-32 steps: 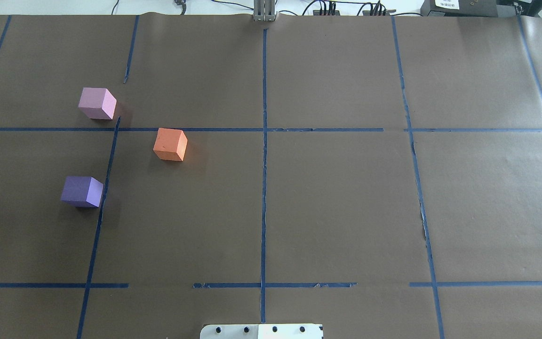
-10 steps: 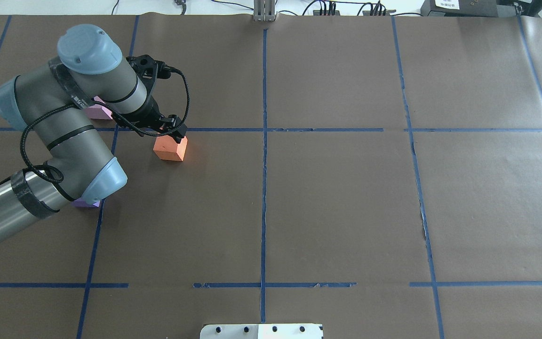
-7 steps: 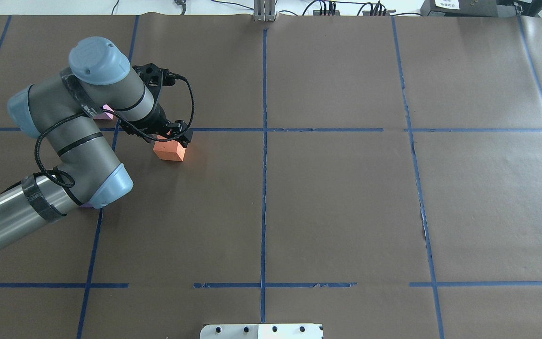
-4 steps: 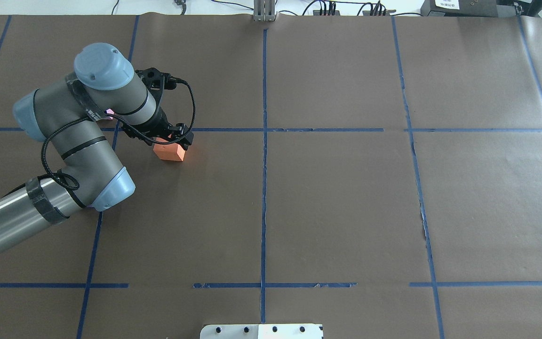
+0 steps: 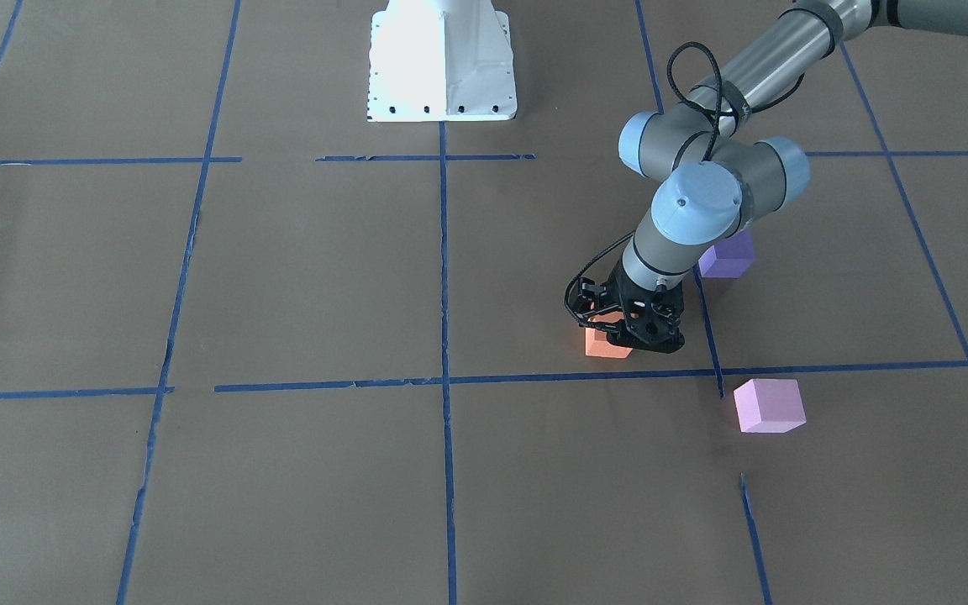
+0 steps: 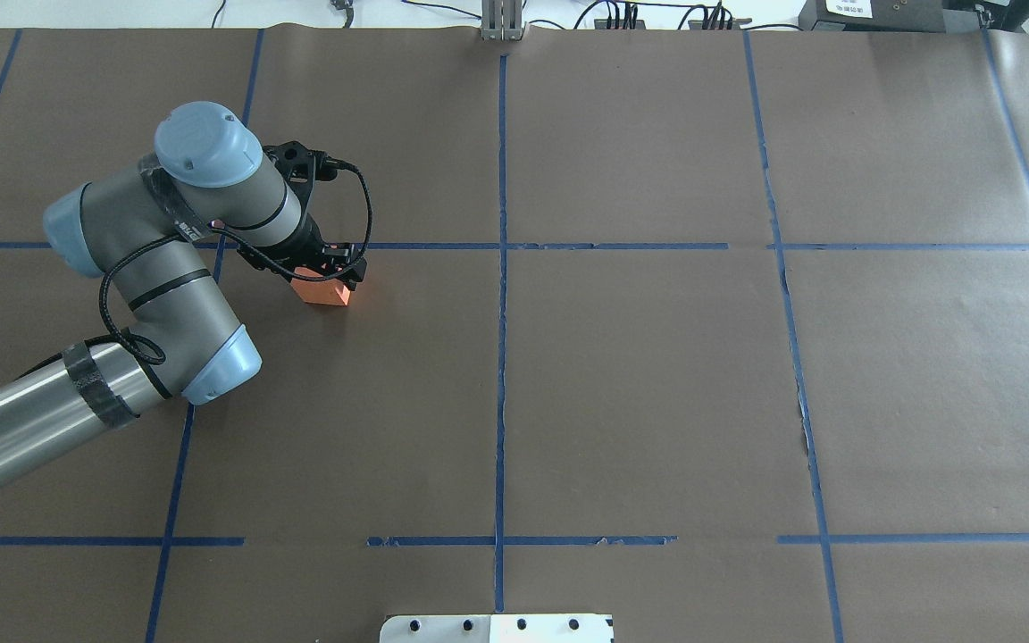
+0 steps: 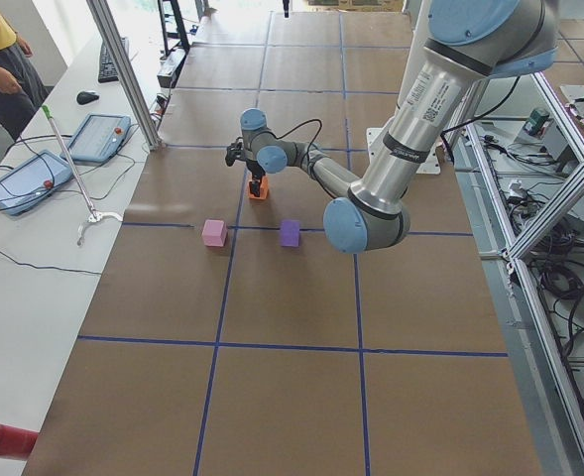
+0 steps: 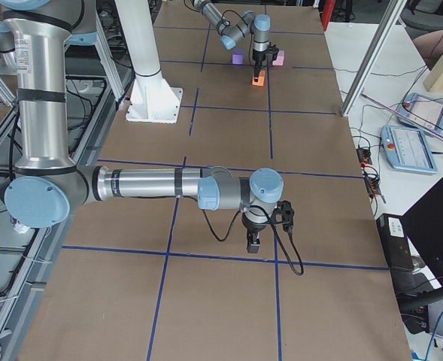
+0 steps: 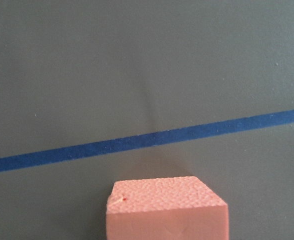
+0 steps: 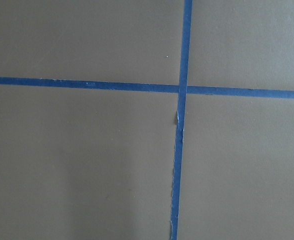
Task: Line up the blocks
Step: 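Lift the orange cube with the left gripper toward the pink cube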
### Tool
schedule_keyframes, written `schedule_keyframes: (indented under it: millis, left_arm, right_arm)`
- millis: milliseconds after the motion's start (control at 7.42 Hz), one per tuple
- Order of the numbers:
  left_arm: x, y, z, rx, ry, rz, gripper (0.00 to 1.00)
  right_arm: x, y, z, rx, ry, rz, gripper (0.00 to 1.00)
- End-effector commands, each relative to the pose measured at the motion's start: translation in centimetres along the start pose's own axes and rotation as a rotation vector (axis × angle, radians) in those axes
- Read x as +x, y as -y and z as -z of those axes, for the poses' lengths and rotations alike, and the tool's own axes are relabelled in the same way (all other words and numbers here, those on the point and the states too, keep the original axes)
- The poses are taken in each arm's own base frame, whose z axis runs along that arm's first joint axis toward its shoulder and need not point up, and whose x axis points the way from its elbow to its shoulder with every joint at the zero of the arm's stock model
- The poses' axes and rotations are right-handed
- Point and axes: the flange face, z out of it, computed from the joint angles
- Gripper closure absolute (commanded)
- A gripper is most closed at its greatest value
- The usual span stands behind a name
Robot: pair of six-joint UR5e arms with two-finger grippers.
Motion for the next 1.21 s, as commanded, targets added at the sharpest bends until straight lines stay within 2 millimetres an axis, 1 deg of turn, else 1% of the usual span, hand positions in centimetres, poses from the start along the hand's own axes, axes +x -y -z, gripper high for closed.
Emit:
schedule_keyframes:
  millis: [0,135,270,404,539,674,809,944,1079]
  left_arm:
    - [-0.2,0.1,-0.4,0.002,0.001,-0.001,0.33]
    - [0.1,0.2,-0.2,0.004,-0.002,-0.003,0.62]
    - [0.4,0.5,0.6,0.016,-0.01,-0.003,0.75]
    - [0.2,1.6,4.8,0.062,-0.038,-0.001,0.8]
    - [-0.4,1.3,8.4,0.061,-0.036,0.027,0.8]
    - [-3.2,1.1,11.5,0.062,-0.015,0.068,0.79]
    - [-7.2,0.8,13.2,0.069,0.012,0.116,0.77]
    - [-10.3,0.0,13.5,0.062,0.021,0.115,0.76]
    - [-14.2,-1.0,13.0,0.024,0.033,0.106,0.76]
  right_arm:
    - [0.0,0.0,0.0,-0.001,0.0,-0.001,0.0]
    - [0.0,0.0,0.0,0.0,0.0,0.0,0.0]
    - [0.0,0.0,0.0,0.0,0.0,0.0,0.0]
    - [0.0,0.0,0.0,0.0,0.0,0.0,0.0]
    - [0.0,0.0,0.0,0.0,0.0,0.0,0.0]
    - [0.0,0.0,0.0,-0.001,0.0,-0.002,0.0]
    - [0.0,0.0,0.0,0.0,0.0,0.0,0.0]
    - [0.0,0.0,0.0,-0.001,0.0,-0.001,0.0]
    - [0.0,0.0,0.0,0.0,0.0,0.0,0.0]
